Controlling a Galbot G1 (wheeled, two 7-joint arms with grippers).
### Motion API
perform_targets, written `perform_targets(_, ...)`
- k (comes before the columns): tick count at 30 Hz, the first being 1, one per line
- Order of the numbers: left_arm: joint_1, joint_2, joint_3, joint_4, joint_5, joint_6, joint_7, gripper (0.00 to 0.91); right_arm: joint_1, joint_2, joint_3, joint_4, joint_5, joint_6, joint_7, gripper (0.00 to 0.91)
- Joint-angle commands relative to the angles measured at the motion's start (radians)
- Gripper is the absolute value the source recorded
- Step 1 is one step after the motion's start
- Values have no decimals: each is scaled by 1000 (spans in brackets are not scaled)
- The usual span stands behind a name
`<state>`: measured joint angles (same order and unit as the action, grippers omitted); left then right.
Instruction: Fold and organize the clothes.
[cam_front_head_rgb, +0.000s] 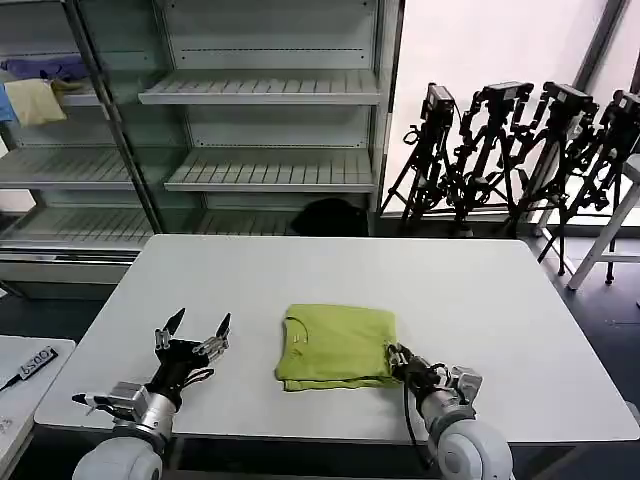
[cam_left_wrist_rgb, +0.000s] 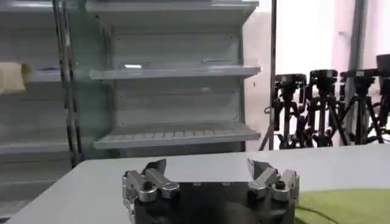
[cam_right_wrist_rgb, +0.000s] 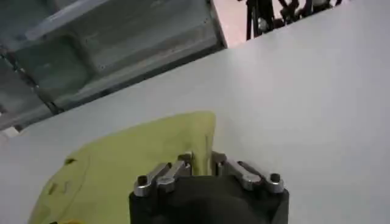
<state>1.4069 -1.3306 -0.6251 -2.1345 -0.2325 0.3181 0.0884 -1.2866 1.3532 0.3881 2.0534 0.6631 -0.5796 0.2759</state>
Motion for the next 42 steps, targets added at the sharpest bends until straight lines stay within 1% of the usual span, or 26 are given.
perform_targets(1,-3,0,2,5,-5,-9,3,907,-14,3,113,54,-306,2,-114,907)
perform_targets(2,-3,1,3,8,-6,-11,3,907,-15,2,152,56,-335,2,-136,907)
perform_targets(4,-5,1,5,15,-7,-14,3,907,-12,-15,190,56,-337,2,-146,907)
perform_targets(6,-6,0,7,23,-9,-16,3,907,-5,-38,241,40,-381,4,-171,907)
perform_targets(7,-7,0,7,24,-10,-18,4,907,-4,-38,245,37,-387,4,-176,907)
perform_targets(9,-9,1,7,32,-17,-21,4,907,2,-72,301,9,-421,28,-202,907)
perform_targets(14,-8,6,7,51,-47,-61,9,907,11,-130,369,-48,-485,86,-264,907)
perform_targets(16,-6,7,9,55,-58,-73,13,907,18,-145,382,-66,-488,102,-283,907)
perform_targets(19,-1,6,13,60,-61,-98,19,907,18,-148,386,-66,-487,105,-308,907)
perform_targets(23,4,6,12,58,-77,-108,21,907,23,-124,366,-58,-501,116,-308,907)
perform_targets(28,2,14,4,45,-113,-119,19,907,16,-119,344,-39,-523,137,-299,907)
perform_targets(42,-1,30,6,67,-120,-146,10,907,-9,-120,336,-13,-517,134,-296,907)
